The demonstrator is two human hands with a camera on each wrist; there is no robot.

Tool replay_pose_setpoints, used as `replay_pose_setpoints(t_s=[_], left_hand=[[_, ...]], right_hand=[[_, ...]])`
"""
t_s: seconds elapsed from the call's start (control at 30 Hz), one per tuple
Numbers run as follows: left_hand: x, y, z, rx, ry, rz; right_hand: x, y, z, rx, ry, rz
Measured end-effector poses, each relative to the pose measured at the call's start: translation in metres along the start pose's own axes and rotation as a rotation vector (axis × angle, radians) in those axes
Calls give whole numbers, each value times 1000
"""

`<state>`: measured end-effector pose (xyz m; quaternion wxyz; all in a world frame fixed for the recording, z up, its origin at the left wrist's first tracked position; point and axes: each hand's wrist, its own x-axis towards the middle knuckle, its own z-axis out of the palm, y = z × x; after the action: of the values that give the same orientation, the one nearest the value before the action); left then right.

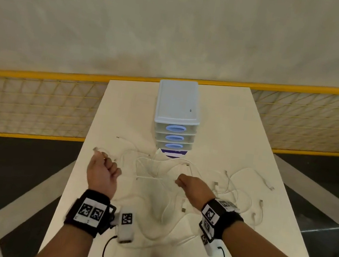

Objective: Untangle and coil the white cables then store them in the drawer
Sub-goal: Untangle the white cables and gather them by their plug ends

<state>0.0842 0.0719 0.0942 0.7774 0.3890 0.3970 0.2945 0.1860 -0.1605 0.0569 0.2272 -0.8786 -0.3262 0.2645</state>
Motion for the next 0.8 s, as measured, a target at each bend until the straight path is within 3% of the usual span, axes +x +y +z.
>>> replay_pose_setpoints(t_s=[0.13,0.27,0.33,0.47,0.57,0.63,0.8], left_hand=[[-7,-13,2,243,-5,102],[-35,-40,23,700,-216,149],[-45,-48,30,764,-248,121],[-37,-47,32,623,-180,3],[-22,-40,30,441,-216,-24],[-12,-36,30,446,-200,-28],[47,9,3,278,115,-38]], right_hand=[[18,1,-15,-85,129,97],[27,-36,-18,-44,245,-10],[25,-54,-13,3,217,-86],[24,-73,-2,27,139,-187],[30,-77,4,19,93,-154],[37,-79,6,30,63,-111],[45,-45,6,94,27,43]])
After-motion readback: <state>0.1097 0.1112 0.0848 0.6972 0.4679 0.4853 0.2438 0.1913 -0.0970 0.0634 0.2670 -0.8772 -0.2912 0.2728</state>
